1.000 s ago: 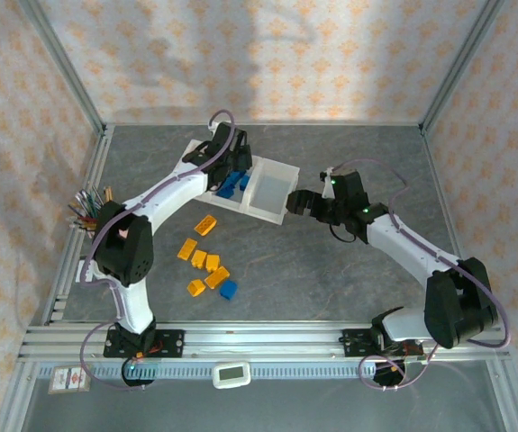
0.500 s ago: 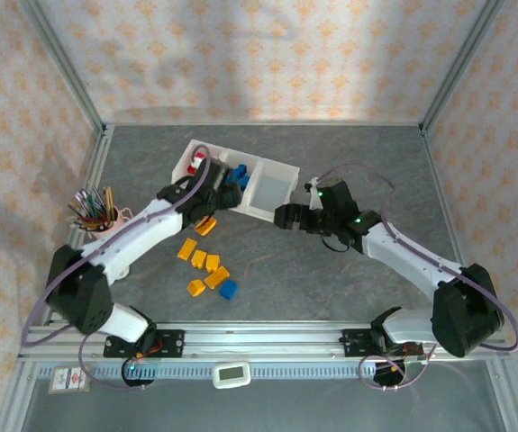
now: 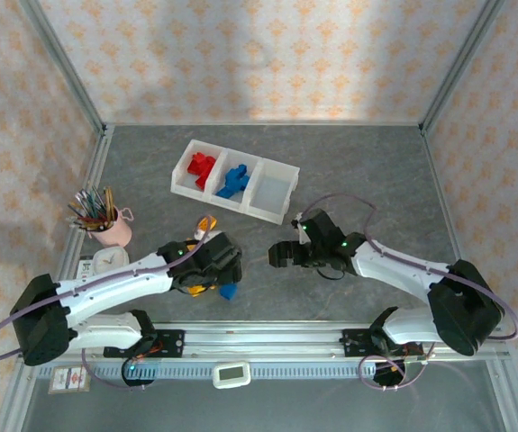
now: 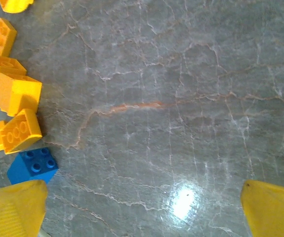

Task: Sort the legos into containers by color
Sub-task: Pick up the lego from the middle-left of the table.

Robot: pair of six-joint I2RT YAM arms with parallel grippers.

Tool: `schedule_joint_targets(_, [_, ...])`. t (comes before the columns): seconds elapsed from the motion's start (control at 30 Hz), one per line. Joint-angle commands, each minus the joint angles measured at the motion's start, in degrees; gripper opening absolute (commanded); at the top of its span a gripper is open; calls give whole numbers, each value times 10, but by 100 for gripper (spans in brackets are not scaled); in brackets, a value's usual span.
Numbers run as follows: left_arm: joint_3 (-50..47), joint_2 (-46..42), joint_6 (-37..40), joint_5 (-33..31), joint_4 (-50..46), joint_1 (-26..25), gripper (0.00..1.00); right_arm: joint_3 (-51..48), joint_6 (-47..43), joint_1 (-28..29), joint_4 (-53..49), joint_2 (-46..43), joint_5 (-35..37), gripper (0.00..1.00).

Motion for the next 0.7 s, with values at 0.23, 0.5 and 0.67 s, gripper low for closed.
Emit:
schedule_joint_targets(0.23, [-8, 67, -26, 11, 28, -35, 68, -2, -4, 2, 15, 13, 42, 100])
schedule_joint_targets(0.5, [-7, 118, -6, 2, 53, -45, 61, -7, -5, 2, 15, 13, 50, 100])
schedule_joint_targets(0.67, [-8, 126, -1, 0, 74, -53, 56, -6, -9, 2, 14, 17, 52, 100])
